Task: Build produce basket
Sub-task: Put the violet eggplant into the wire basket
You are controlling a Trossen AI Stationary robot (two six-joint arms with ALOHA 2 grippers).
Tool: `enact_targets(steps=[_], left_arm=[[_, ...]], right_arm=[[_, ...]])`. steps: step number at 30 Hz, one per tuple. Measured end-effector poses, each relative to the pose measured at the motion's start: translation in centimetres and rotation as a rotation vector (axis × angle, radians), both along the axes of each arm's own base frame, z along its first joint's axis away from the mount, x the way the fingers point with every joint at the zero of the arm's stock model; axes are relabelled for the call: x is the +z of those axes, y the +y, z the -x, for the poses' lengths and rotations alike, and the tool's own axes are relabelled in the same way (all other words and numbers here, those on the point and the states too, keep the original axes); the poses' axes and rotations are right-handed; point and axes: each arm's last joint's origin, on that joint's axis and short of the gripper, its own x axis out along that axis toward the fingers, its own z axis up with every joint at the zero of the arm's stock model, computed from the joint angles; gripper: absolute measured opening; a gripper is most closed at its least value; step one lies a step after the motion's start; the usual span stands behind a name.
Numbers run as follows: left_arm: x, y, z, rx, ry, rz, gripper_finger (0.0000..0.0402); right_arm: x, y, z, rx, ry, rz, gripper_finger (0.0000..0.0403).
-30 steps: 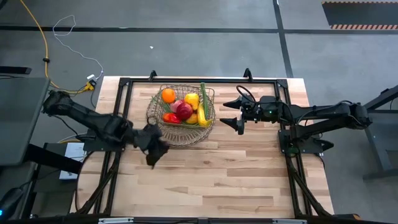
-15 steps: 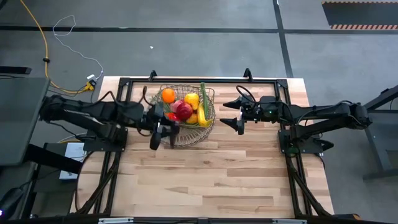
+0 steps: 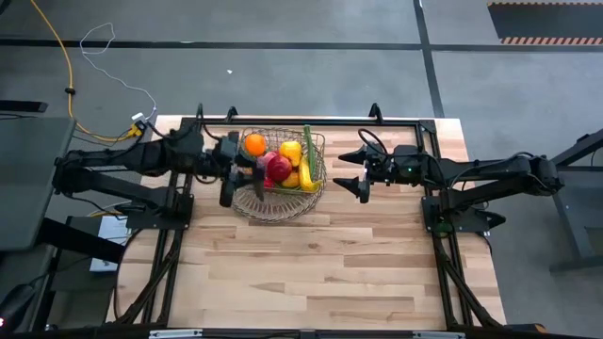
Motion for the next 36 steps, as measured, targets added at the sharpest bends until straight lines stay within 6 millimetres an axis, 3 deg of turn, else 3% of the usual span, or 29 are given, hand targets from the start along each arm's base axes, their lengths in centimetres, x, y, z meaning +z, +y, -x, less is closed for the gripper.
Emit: enact_targets(steps=[8,12,18,22,32,36], left_arm=[[0.1,2.7,1.3,0.057,-0.025,-0.04,0.0151],[-1.8,3.6,0.7,0.038,-0.099,0.014,0.0151],[-5.1,4.2,-0.1,0.016,-0.353,0.076,0.0152],[-6.3,4.4,-0.3,0.042,-0.408,0.089,0.0151],[-6.5,4.8,-0.5,0.142,-0.385,-0.011,0.0152],[-5.3,5.1,-0.6,0.15,-0.257,-0.068,0.0152]], right_arm=[[0.0,-0.1,0.0,-0.021,0.001,0.002,0.0399],[0.0,-0.1,0.0,-0.027,0.0,-0.003,0.0399],[0.1,-0.1,0.0,-0.027,-0.012,-0.002,0.0399],[0.3,-0.1,0.0,-0.027,-0.031,0.0,0.0399],[0.6,-0.1,-0.1,-0.027,-0.06,0.033,0.0399],[0.8,-0.1,-0.1,-0.028,-0.071,0.052,0.0399]])
